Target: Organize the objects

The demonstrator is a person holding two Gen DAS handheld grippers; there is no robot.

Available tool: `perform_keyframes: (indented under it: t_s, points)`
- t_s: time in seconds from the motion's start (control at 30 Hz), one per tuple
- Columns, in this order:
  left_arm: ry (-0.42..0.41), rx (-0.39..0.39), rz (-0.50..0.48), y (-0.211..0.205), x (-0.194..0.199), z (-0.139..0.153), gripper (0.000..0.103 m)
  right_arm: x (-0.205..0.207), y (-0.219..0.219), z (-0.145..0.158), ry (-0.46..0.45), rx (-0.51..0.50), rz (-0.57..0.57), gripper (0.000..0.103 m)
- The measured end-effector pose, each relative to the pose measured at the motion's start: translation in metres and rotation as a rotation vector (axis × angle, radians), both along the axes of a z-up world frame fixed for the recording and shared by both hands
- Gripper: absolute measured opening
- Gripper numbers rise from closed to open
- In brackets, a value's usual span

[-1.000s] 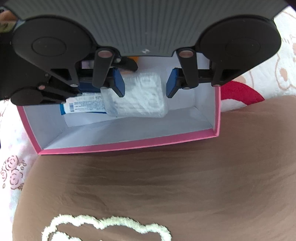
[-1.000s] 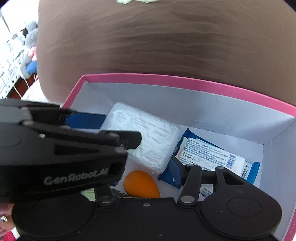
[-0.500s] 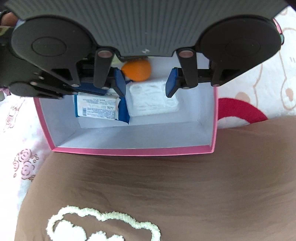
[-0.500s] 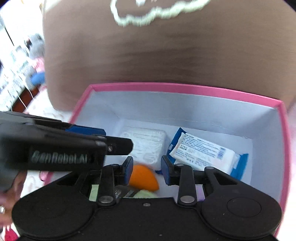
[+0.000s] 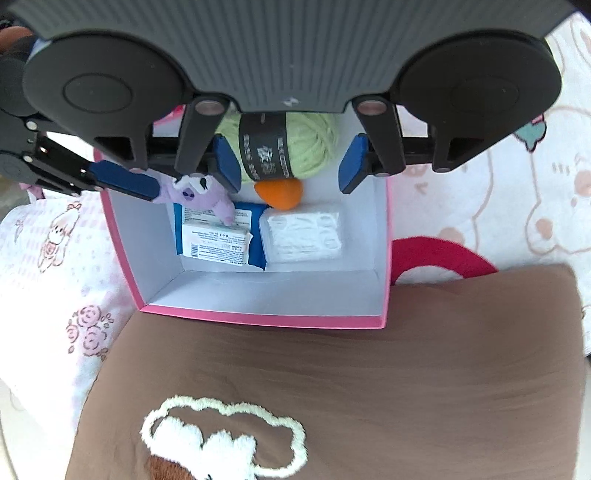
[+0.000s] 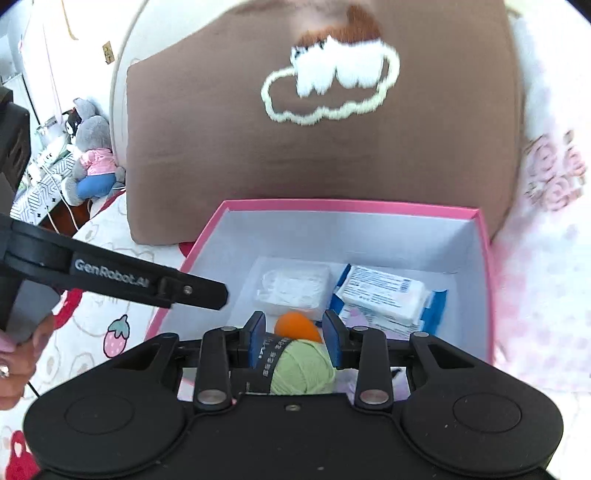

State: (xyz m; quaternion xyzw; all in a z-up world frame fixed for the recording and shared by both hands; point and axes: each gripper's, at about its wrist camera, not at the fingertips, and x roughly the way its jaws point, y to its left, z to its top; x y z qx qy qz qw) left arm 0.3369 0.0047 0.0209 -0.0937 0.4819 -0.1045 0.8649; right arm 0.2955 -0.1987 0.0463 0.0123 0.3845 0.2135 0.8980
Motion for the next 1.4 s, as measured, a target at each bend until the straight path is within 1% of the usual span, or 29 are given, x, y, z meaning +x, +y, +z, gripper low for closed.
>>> perform_keyframes:
  t_s: [0.07, 0.2, 0.3, 0.37, 0.43, 0.5, 0.53, 0.6, 0.63, 0.67, 0.73, 0.8, 0.83, 0.87, 0.9, 0.97, 1.1, 1.2, 1.27, 1.33, 1.4]
  points:
    - [-0.004, -0.006, 0.004, 0.003, -0.012, 0.003, 0.062, -0.012, -0.002, 0.008, -0.023, -0.013, -0.003, 0.039]
    - [0.004, 0.005, -0.005, 0.002, -0.032, 0.007, 0.064, -0.032, -0.011, 0.019, -0.029, 0.002, -0.013, 0.046]
    - [0.003, 0.013, -0.015, 0.002, -0.047, 0.013, 0.065, -0.043, -0.015, 0.020, -0.035, -0.002, -0.034, 0.051]
    - [-0.010, 0.023, -0.022, 0.002, -0.057, 0.019, 0.066, -0.051, -0.015, 0.019, -0.042, -0.004, -0.038, 0.053]
    - [-0.022, 0.027, -0.022, 0.003, -0.066, 0.024, 0.068, -0.058, -0.015, 0.019, -0.044, -0.005, -0.036, 0.060]
    - [-0.035, 0.039, -0.019, 0.005, -0.075, 0.027, 0.071, -0.067, -0.014, 0.021, -0.053, -0.005, -0.042, 0.077]
    - [-0.037, 0.043, -0.014, 0.006, -0.079, 0.028, 0.071, -0.072, -0.015, 0.022, -0.062, -0.002, -0.045, 0.079]
    - [-0.033, 0.043, -0.010, 0.009, -0.086, 0.030, 0.074, -0.081, -0.015, 0.026, -0.073, 0.000, -0.048, 0.097]
    - [-0.031, 0.043, -0.009, 0.010, -0.089, 0.030, 0.074, -0.085, -0.015, 0.028, -0.087, -0.001, -0.054, 0.099]
    - [-0.030, 0.044, -0.011, 0.011, -0.092, 0.030, 0.076, -0.090, -0.016, 0.031, -0.103, 0.000, -0.063, 0.099]
    - [-0.030, 0.051, -0.013, 0.012, -0.099, 0.031, 0.084, -0.096, -0.016, 0.035, -0.101, -0.001, -0.061, 0.102]
    - [-0.029, 0.052, 0.000, 0.015, -0.105, 0.030, 0.097, -0.102, -0.016, 0.037, -0.106, -0.003, -0.052, 0.102]
    - [-0.029, 0.048, 0.003, 0.016, -0.108, 0.029, 0.100, -0.106, -0.017, 0.039, -0.113, 0.006, -0.063, 0.103]
    - [-0.025, 0.047, 0.004, 0.017, -0.111, 0.029, 0.103, -0.108, -0.019, 0.039, -0.101, 0.023, -0.071, 0.103]
    - [-0.021, 0.050, 0.005, 0.018, -0.113, 0.028, 0.103, -0.108, -0.020, 0.039, -0.078, 0.036, -0.072, 0.103]
    - [-0.014, 0.059, 0.004, 0.019, -0.119, 0.026, 0.103, -0.110, -0.020, 0.037, -0.042, 0.029, -0.082, 0.103]
    - [-0.005, 0.066, 0.010, 0.022, -0.129, 0.025, 0.103, -0.117, -0.021, 0.032, -0.003, 0.053, -0.088, 0.103]
    - [-0.031, 0.070, 0.009, 0.026, -0.140, 0.028, 0.103, -0.120, -0.023, 0.025, 0.032, 0.068, -0.087, 0.103]
    - [-0.014, 0.050, 0.012, 0.028, -0.143, 0.027, 0.103, -0.124, -0.025, 0.022, 0.033, 0.090, -0.100, 0.103]
    - [-0.013, 0.050, -0.001, 0.027, -0.147, 0.026, 0.103, -0.128, -0.028, 0.021, 0.022, 0.100, -0.114, 0.103]
    - [-0.010, 0.064, -0.017, 0.024, -0.152, 0.024, 0.103, -0.133, -0.027, 0.022, 0.011, 0.075, -0.124, 0.103]
